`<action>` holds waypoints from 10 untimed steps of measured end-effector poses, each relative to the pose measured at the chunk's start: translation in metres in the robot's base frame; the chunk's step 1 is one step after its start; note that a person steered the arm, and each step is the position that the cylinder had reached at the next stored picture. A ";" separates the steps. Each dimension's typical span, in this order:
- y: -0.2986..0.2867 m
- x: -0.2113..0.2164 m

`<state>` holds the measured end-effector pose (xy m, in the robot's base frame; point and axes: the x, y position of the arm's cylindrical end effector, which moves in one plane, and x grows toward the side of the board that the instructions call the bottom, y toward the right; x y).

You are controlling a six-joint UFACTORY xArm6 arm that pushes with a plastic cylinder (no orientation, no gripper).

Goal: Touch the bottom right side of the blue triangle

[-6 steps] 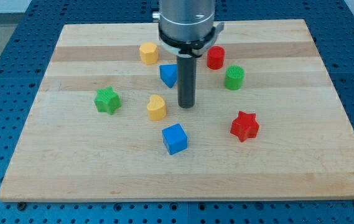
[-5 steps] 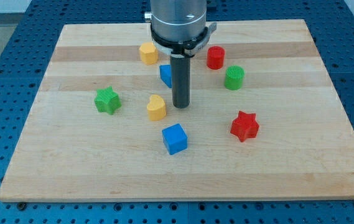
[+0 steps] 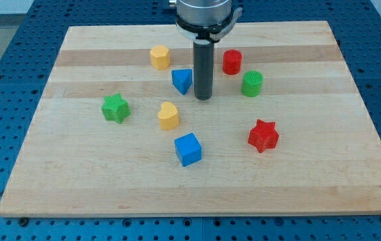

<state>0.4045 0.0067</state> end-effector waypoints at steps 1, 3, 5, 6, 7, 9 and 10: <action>0.000 -0.001; 0.000 -0.005; -0.001 -0.006; -0.001 -0.007; -0.017 -0.010; -0.033 -0.020; -0.033 -0.026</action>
